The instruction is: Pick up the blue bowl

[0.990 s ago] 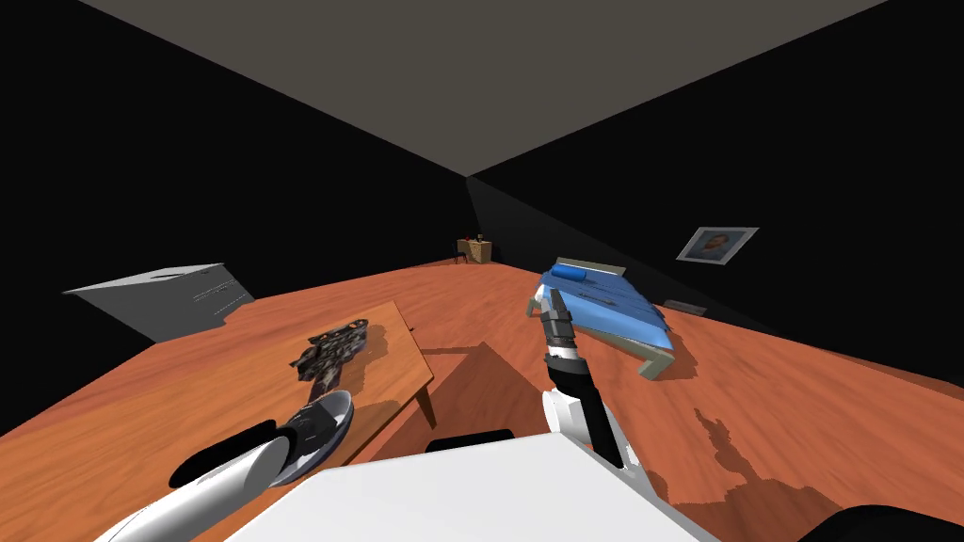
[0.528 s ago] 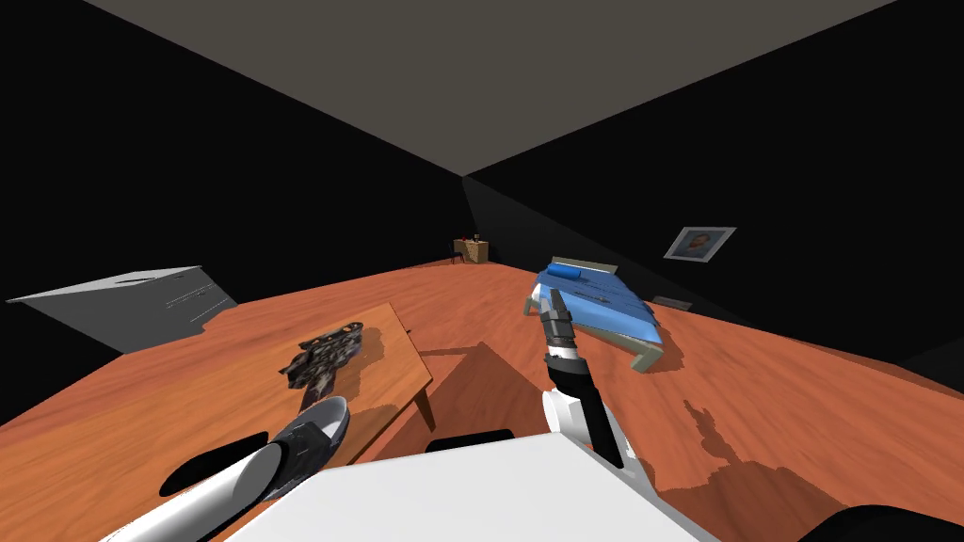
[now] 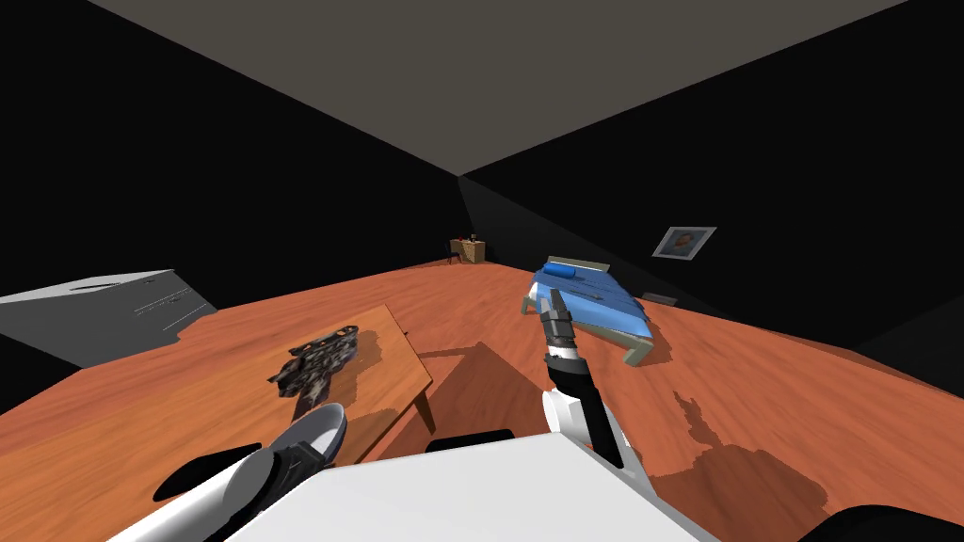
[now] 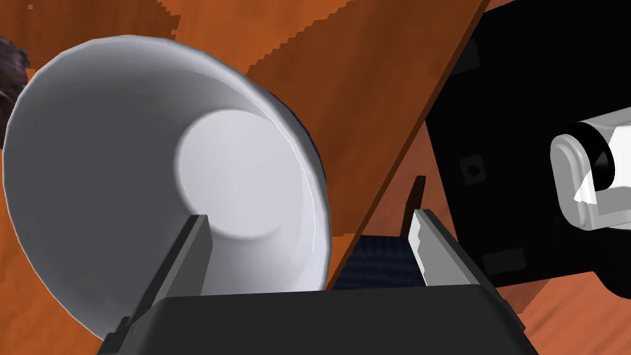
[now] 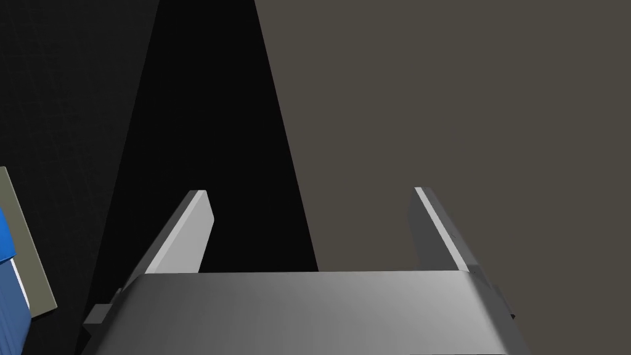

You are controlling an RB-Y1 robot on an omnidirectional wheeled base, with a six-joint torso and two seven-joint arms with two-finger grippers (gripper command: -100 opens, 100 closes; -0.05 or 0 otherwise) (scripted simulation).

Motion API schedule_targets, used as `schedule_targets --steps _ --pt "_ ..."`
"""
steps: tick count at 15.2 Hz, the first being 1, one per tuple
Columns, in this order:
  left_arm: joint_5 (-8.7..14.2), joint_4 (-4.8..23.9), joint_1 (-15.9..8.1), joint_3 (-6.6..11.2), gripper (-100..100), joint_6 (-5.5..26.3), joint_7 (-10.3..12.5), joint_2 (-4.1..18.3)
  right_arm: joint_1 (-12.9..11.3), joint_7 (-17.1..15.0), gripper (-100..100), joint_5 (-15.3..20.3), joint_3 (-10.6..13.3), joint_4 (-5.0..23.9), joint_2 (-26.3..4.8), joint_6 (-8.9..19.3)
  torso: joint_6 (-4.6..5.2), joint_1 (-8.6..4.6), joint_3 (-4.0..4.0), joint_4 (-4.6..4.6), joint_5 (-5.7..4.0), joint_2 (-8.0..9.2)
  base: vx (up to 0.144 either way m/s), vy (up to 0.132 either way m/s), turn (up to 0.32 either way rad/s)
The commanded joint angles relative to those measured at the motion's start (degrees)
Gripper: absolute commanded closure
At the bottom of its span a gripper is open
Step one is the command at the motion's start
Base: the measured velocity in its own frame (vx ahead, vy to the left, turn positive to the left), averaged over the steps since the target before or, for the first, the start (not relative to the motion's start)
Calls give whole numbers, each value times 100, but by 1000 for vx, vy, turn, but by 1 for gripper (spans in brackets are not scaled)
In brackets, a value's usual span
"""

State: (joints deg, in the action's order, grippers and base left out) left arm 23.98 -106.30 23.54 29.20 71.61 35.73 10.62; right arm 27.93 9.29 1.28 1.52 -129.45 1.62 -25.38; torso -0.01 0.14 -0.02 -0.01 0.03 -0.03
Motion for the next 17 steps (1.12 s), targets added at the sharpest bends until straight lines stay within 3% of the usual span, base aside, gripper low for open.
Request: schedule_targets --steps 1,2,3,6,8,9,13,17 --pt "32 45 -6 44 -100 173 47 -16 0 0 0 0 0 0 0 0 0 0 0 0 0 0 -2 31 -45" --pt "11 25 -10 19 -100 79 24 -7 0 0 0 0 0 0 0 0 0 0 0 0 0 0 -1 19 -16" --pt "-34 241 -73 -16 -100 -66 -21 -34 0 0 0 0 0 0 0 0 -1 -3 0 0 0 0 9 13 17" --pt "-91 501 -148 -63 -100 -281 -88 -64 1 0 0 0 0 0 0 0 -1 -9 -4 -2 -1 -8 20 8 20" --pt "-88 451 -137 -59 -100 -234 -71 -64 1 0 0 0 0 0 0 0 -1 -10 -5 -2 -2 -10 15 5 11" --pt "-92 466 -142 -63 100 -254 -77 -66 0 0 0 0 0 0 0 0 -1 -12 -4 -2 -2 -8 0 0 0" --pt "-90 465 -141 -63 100 -252 -75 -68 0 0 0 0 0 0 0 0 0 -10 -2 -1 -3 -4 0 0 0" --pt "0 85 -28 13 100 64 19 -15 0 0 0 0 0 0 0 0 -1 -18 5 3 -10 6 -16 -8 -22"
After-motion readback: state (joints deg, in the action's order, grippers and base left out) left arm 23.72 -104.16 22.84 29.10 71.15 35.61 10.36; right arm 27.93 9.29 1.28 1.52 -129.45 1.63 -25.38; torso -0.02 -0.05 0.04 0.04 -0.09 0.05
